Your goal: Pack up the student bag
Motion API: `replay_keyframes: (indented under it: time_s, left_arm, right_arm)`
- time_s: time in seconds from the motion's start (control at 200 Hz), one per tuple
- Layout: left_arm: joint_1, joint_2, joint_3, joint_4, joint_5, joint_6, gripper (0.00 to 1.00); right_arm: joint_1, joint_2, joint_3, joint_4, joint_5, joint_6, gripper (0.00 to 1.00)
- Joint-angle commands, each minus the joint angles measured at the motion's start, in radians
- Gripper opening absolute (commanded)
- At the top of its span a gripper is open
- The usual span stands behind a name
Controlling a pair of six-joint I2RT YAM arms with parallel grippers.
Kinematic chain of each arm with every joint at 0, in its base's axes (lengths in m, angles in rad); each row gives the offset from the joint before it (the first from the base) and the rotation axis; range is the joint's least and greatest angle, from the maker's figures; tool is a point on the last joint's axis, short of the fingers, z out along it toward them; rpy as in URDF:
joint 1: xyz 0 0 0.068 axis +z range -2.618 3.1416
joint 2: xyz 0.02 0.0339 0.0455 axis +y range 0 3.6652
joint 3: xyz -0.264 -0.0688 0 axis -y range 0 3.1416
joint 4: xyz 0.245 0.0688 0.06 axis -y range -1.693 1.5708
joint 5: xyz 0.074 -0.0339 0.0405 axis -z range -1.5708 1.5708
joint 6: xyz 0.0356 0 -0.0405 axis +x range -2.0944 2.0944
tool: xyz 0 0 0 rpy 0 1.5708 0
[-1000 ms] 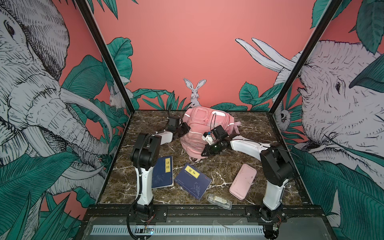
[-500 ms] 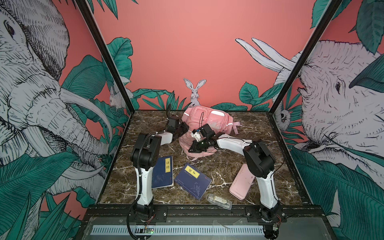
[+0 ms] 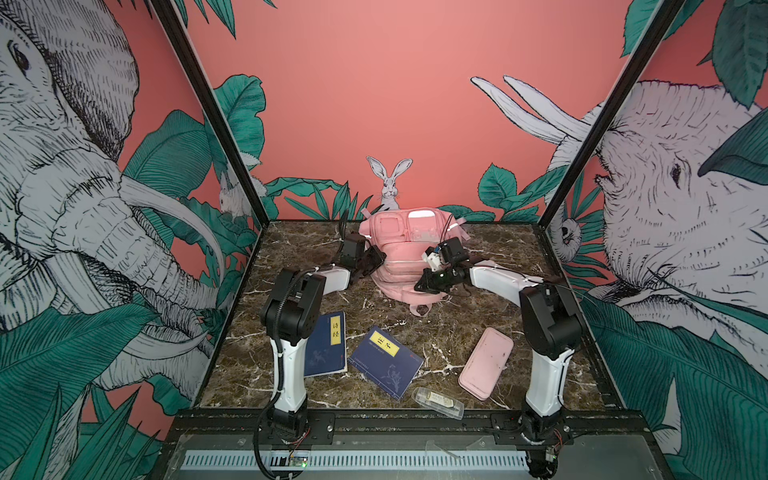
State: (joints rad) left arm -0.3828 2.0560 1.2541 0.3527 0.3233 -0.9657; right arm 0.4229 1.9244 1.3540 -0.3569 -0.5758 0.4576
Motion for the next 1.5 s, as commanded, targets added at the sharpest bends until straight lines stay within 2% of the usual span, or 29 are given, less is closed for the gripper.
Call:
replay_keyframes:
  time_s: [0.0, 0.105, 0.2, 0.27, 0.39, 0.515, 0.61, 0.815, 0.925, 1.105, 1.345, 1.495]
  left_arm:
    - [-0.044, -0.027, 0.039, 0.022, 0.074, -0.015, 0.07]
    - [-0.086, -0.001, 0.111, -0.025, 0.165, 0.016, 0.25]
    - [-0.094, -0.013, 0.159, -0.136, 0.2, 0.097, 0.44]
    - [-0.087, -0.048, 0.19, -0.269, 0.166, 0.212, 0.53]
    - [-0.067, -0.087, 0.27, -0.512, 0.098, 0.393, 0.59]
    - [-0.049, -0.075, 0.362, -0.727, 0.028, 0.545, 0.6]
    - [-0.034, -0.037, 0.404, -0.798, 0.05, 0.592, 0.6]
    - [-0.027, 0.062, 0.432, -0.73, 0.183, 0.566, 0.57]
    - [-0.027, 0.111, 0.469, -0.721, 0.202, 0.552, 0.57]
    - [-0.027, 0.162, 0.535, -0.778, 0.161, 0.559, 0.52]
    - [-0.001, 0.138, 0.463, -0.748, 0.134, 0.551, 0.43]
    - [0.014, 0.143, 0.434, -0.722, 0.153, 0.532, 0.39]
  right_arm:
    - [-0.058, -0.073, -0.011, -0.134, 0.047, -0.16, 0.0]
    - [-0.089, -0.104, -0.03, -0.2, 0.064, -0.223, 0.0]
    - [-0.092, -0.131, -0.077, -0.19, 0.053, -0.214, 0.0]
    - [-0.092, -0.16, -0.124, -0.146, 0.045, -0.187, 0.0]
    - [-0.092, -0.181, -0.169, -0.127, 0.049, -0.179, 0.0]
    - [-0.093, -0.194, -0.19, -0.136, 0.065, -0.195, 0.0]
    - [-0.093, -0.199, -0.202, -0.132, 0.058, -0.196, 0.0]
    - [-0.093, -0.207, -0.215, -0.122, 0.036, -0.189, 0.0]
    - [-0.091, -0.213, -0.23, -0.109, 0.014, -0.179, 0.0]
    - [-0.09, -0.216, -0.244, -0.099, -0.019, -0.172, 0.0]
    - [-0.087, -0.22, -0.239, -0.113, -0.01, -0.184, 0.0]
    - [-0.087, -0.214, -0.232, -0.118, -0.008, -0.186, 0.0]
